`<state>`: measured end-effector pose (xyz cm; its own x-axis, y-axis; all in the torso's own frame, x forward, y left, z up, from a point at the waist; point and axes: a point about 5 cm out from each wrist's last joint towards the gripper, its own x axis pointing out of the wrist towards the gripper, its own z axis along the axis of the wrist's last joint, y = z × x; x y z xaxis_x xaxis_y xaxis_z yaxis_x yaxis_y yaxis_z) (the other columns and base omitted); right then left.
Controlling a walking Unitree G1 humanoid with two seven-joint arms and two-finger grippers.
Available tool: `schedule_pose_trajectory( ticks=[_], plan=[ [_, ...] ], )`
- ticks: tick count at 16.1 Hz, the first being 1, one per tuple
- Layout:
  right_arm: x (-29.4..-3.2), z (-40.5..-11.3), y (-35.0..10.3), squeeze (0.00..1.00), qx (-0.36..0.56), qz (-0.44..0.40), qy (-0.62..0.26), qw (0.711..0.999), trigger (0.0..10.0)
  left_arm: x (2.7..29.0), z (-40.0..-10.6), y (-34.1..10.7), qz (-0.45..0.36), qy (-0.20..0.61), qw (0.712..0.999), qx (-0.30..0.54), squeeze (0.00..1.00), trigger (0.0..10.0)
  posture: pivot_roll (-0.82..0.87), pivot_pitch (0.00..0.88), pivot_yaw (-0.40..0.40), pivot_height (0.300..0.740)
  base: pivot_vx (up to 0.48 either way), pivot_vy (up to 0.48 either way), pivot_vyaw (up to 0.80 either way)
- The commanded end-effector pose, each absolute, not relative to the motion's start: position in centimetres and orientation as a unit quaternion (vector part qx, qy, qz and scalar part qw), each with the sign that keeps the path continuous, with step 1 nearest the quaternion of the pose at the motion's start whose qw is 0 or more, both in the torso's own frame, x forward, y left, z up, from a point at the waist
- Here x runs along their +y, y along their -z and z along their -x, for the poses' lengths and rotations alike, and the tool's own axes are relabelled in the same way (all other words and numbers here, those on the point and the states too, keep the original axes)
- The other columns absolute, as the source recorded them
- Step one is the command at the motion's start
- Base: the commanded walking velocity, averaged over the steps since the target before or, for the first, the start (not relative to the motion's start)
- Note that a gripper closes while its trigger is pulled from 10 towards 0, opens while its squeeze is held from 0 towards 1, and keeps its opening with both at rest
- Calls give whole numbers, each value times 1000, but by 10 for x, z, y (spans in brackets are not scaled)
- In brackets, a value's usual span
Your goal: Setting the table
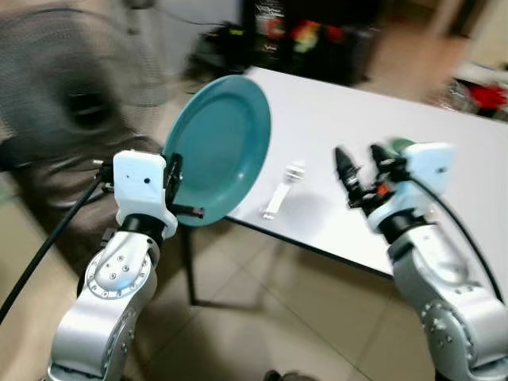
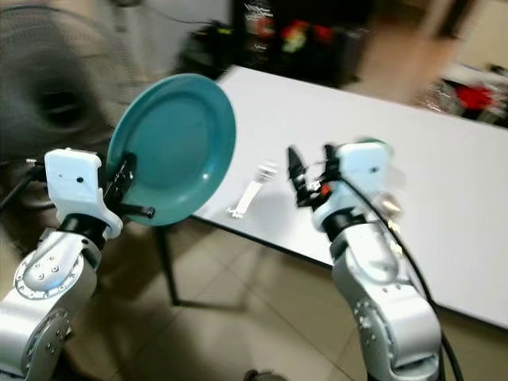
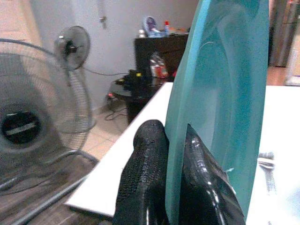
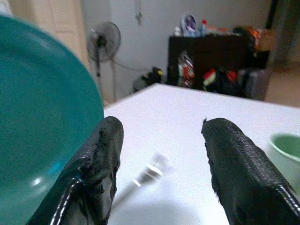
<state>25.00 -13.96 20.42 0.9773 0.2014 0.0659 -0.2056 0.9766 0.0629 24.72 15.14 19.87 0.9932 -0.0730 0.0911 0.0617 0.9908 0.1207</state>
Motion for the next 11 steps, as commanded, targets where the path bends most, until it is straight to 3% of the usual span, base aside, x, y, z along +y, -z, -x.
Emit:
schedule_pose_trajectory(
  ticks=[1,7,11],
  plan=[
    [-141,-252,-196,0,-4,-20,-103,994,10000,151,-247,-202,-59,38,995,-65,0,10000,-74,0,-20,740,0,0,-800],
    [-133,-254,-183,0,30,-27,-111,993,10000,148,-252,-199,-55,57,994,-71,0,10000,-73,0,-20,740,0,0,-800],
    [-137,-251,-177,0,48,-38,-88,994,10000,148,-259,-200,-61,66,993,-79,0,10000,-82,0,-7,740,0,260,-800]
  ],
)
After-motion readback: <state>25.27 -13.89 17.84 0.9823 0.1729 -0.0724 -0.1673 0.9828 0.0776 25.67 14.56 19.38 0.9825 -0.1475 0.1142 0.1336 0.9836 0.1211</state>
